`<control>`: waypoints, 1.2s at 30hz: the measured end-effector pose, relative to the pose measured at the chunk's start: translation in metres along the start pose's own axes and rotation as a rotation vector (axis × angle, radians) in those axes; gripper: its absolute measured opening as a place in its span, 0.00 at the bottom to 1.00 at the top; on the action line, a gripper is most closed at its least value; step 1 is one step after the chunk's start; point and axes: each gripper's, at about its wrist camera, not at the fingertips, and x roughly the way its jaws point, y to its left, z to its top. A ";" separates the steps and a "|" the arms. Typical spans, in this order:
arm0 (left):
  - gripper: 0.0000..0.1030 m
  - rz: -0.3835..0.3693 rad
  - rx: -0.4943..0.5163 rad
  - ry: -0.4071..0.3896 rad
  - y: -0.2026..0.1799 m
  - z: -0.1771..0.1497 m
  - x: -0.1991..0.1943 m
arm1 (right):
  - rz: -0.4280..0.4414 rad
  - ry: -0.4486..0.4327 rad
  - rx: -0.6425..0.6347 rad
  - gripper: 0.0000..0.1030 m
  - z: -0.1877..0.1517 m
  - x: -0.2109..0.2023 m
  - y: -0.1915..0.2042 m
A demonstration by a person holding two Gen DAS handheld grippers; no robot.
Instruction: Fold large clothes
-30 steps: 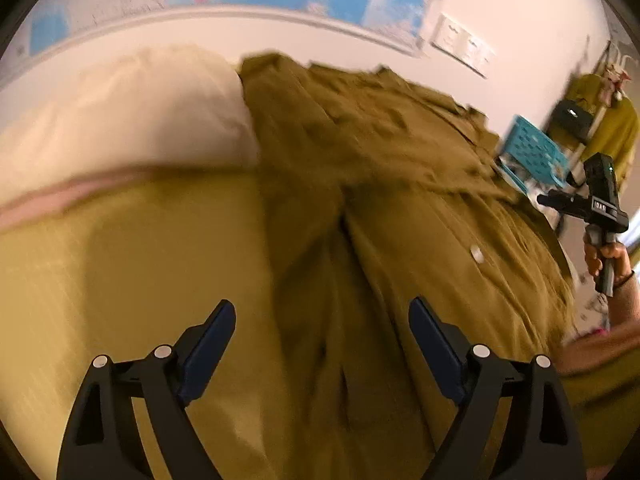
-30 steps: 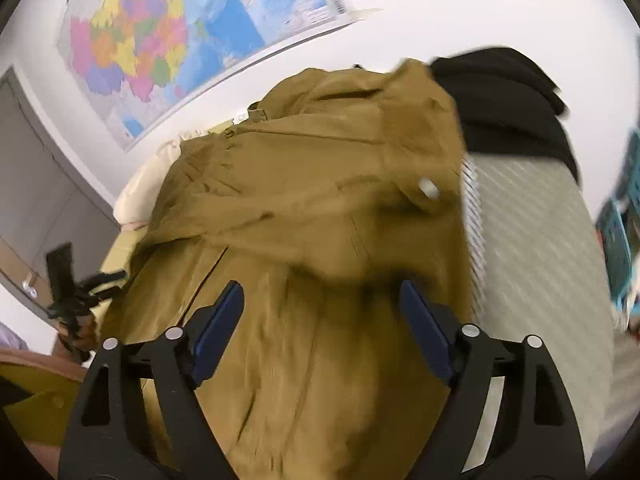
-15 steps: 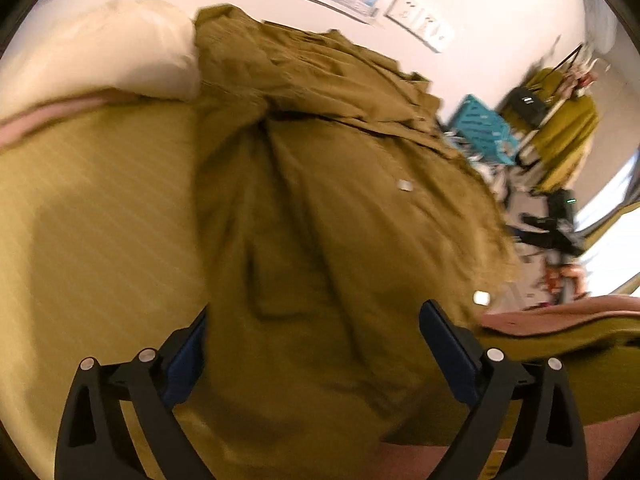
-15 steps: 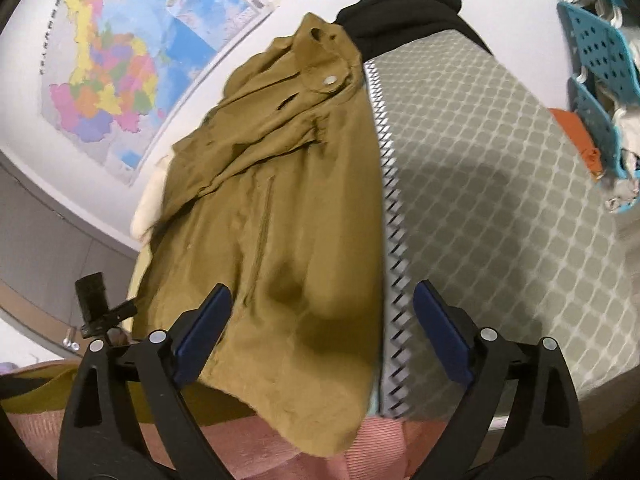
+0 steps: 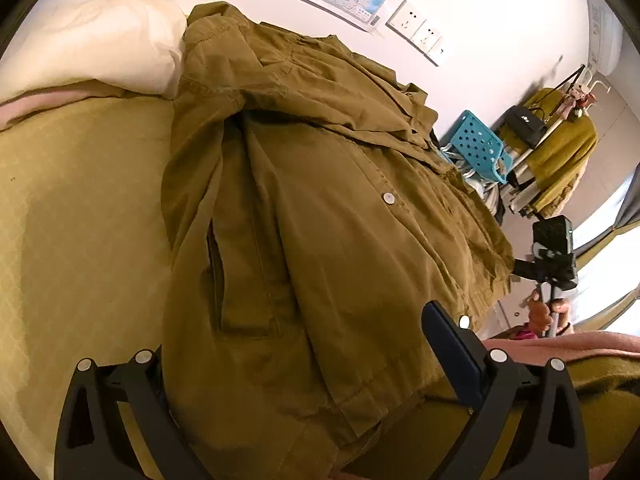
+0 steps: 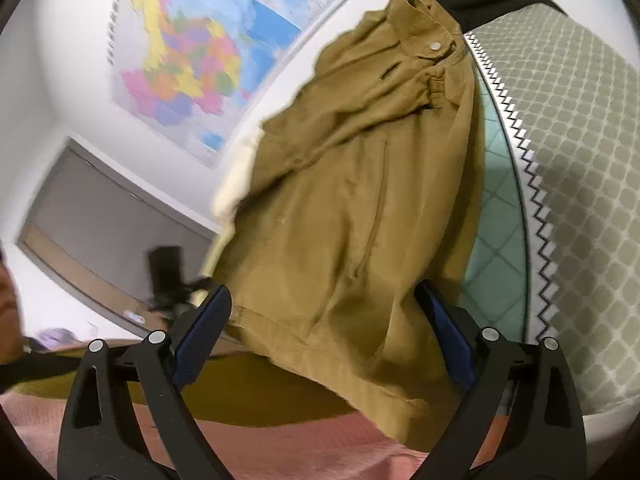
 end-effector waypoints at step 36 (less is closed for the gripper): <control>0.06 0.031 -0.120 -0.194 -0.013 0.018 -0.108 | 0.110 -0.270 -0.115 0.04 -0.006 -0.079 0.077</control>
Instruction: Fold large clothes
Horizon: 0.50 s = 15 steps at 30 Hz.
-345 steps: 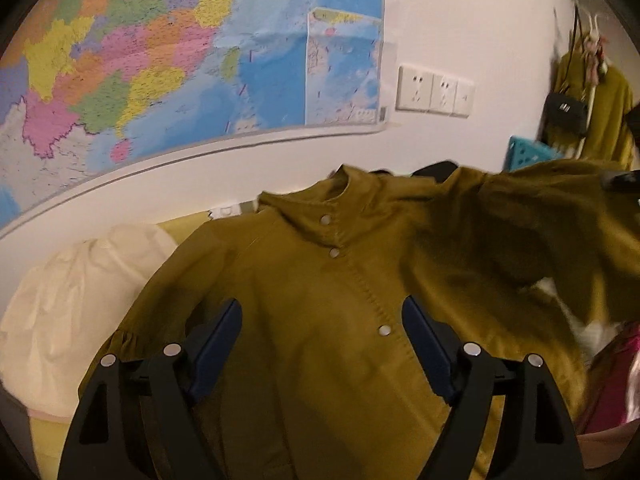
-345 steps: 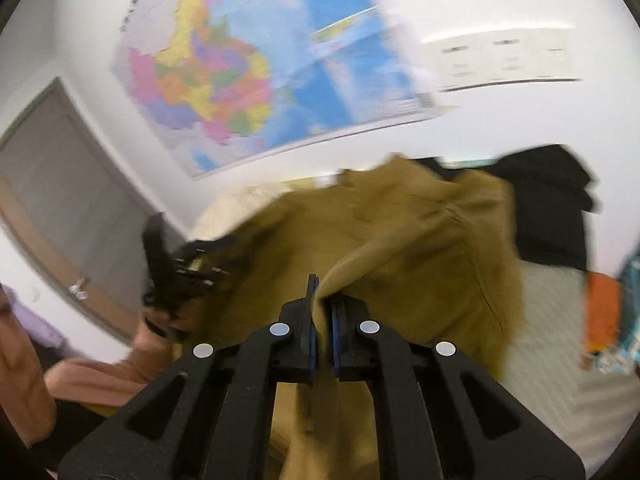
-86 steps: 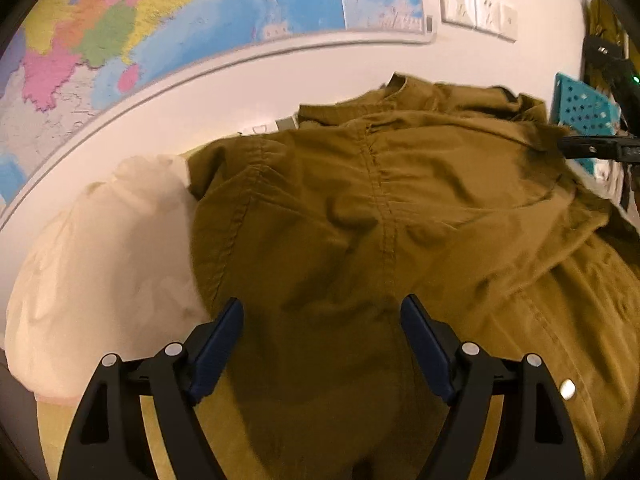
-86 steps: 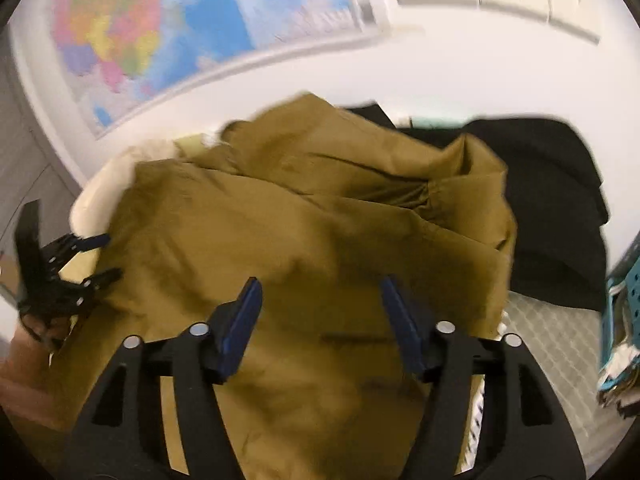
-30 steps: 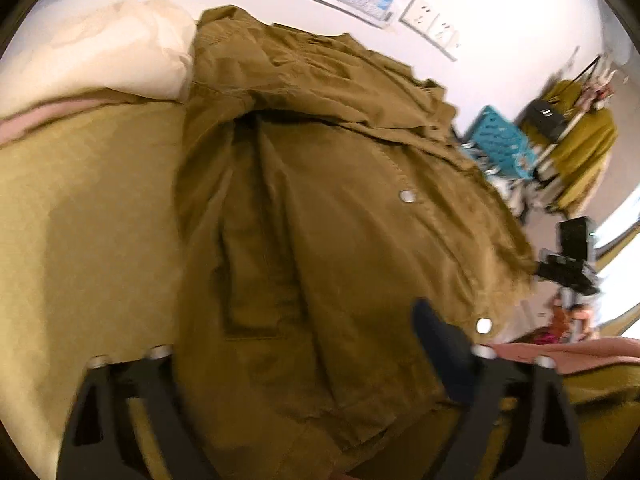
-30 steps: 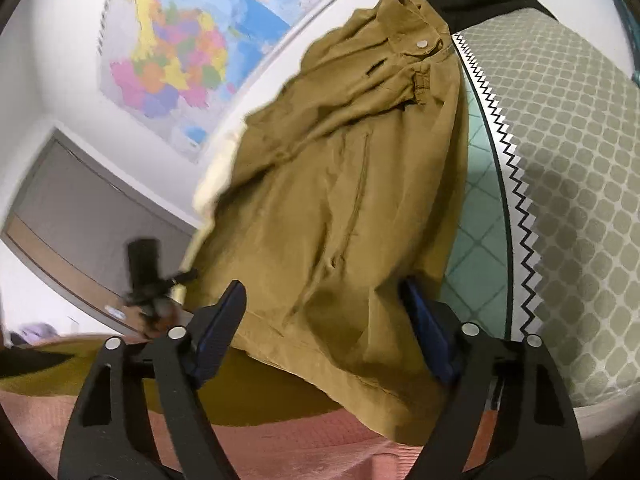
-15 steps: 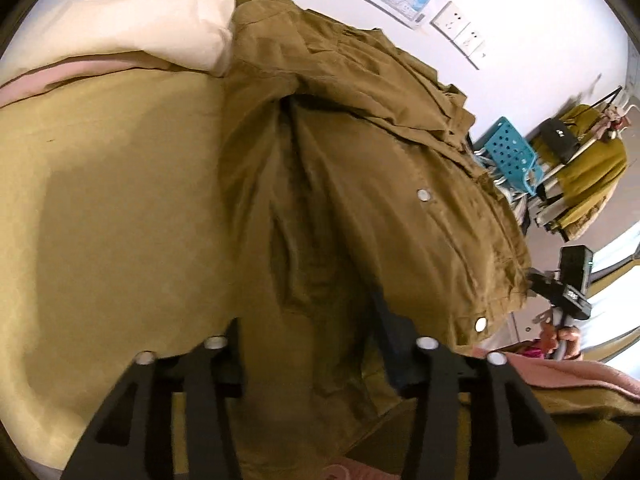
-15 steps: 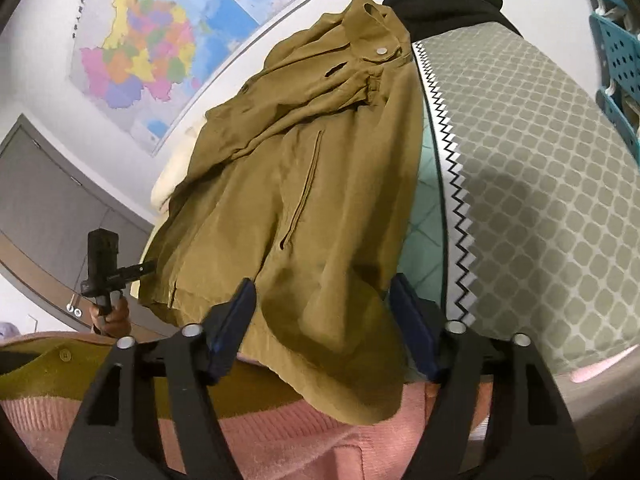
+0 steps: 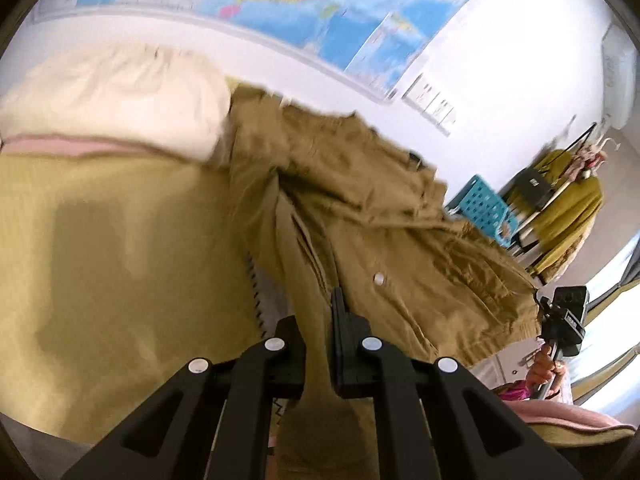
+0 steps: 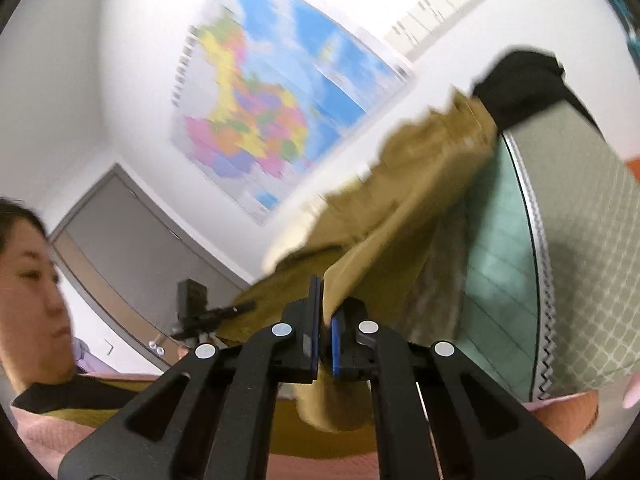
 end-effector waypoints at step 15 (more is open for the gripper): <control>0.08 -0.111 -0.169 -0.033 0.042 0.037 -0.010 | 0.075 -0.132 0.022 0.04 0.040 0.000 0.002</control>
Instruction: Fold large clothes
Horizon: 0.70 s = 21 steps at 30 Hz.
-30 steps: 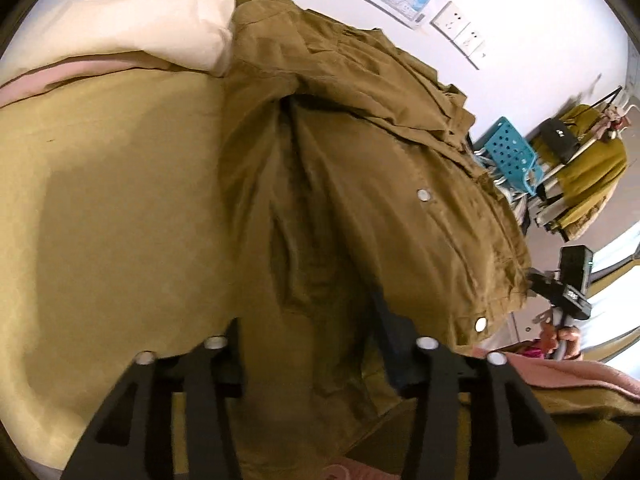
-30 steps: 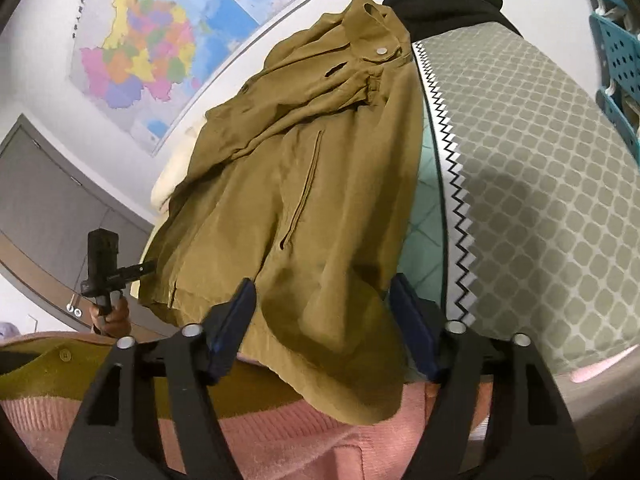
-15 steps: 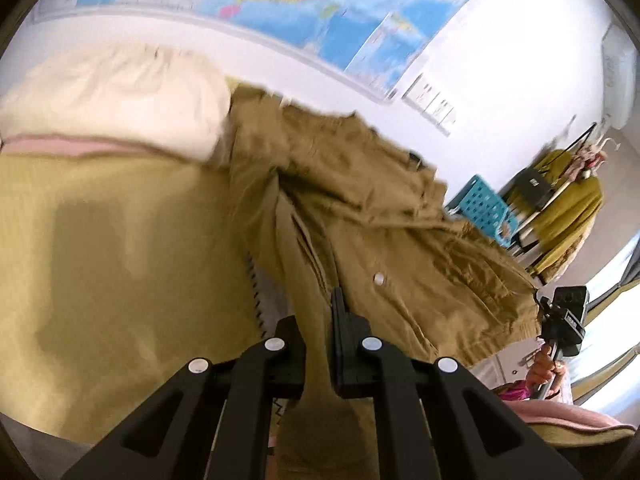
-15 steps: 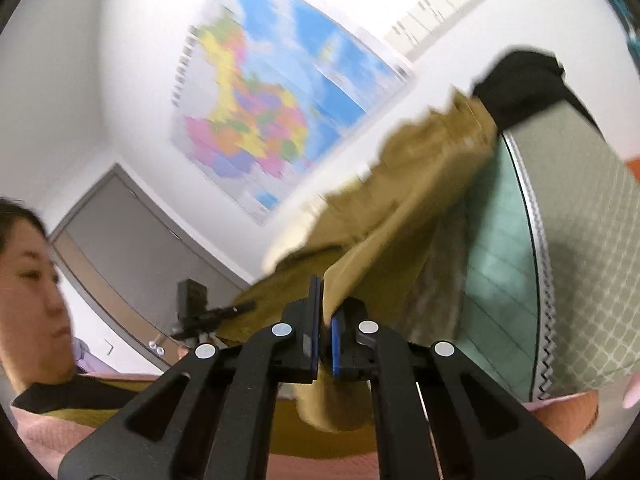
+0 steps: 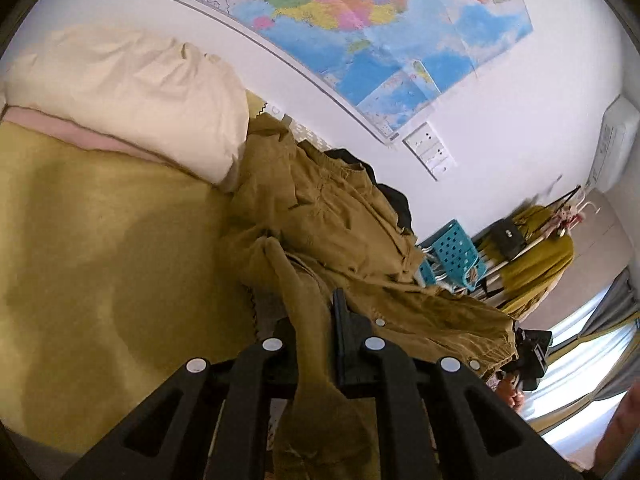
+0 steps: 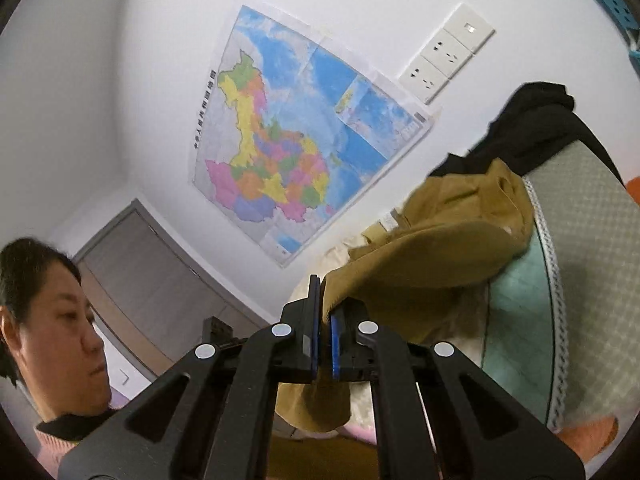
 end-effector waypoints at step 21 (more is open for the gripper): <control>0.11 0.194 0.047 0.081 -0.023 0.150 0.088 | -0.132 -0.021 0.124 0.05 0.129 0.116 -0.084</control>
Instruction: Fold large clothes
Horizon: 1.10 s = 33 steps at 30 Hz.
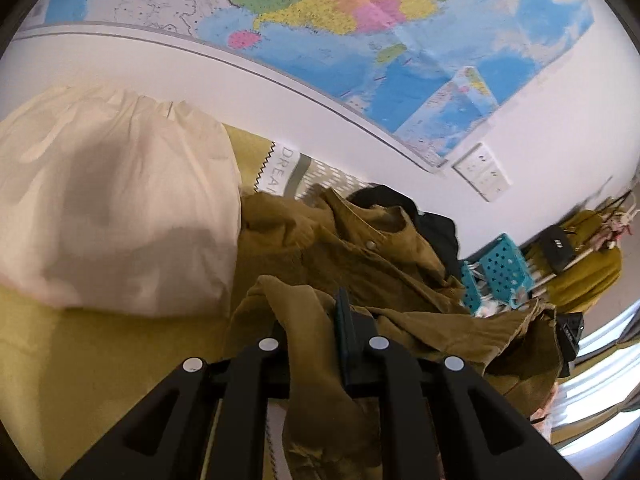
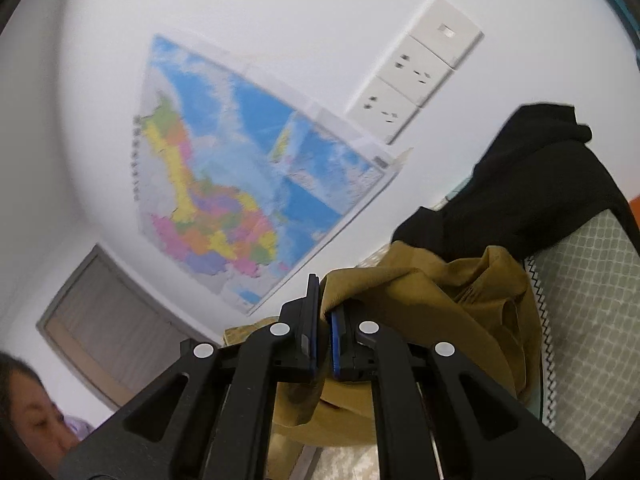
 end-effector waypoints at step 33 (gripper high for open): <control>0.17 0.115 -0.125 0.164 0.041 0.090 0.122 | -0.285 0.117 0.172 0.06 0.055 0.124 -0.121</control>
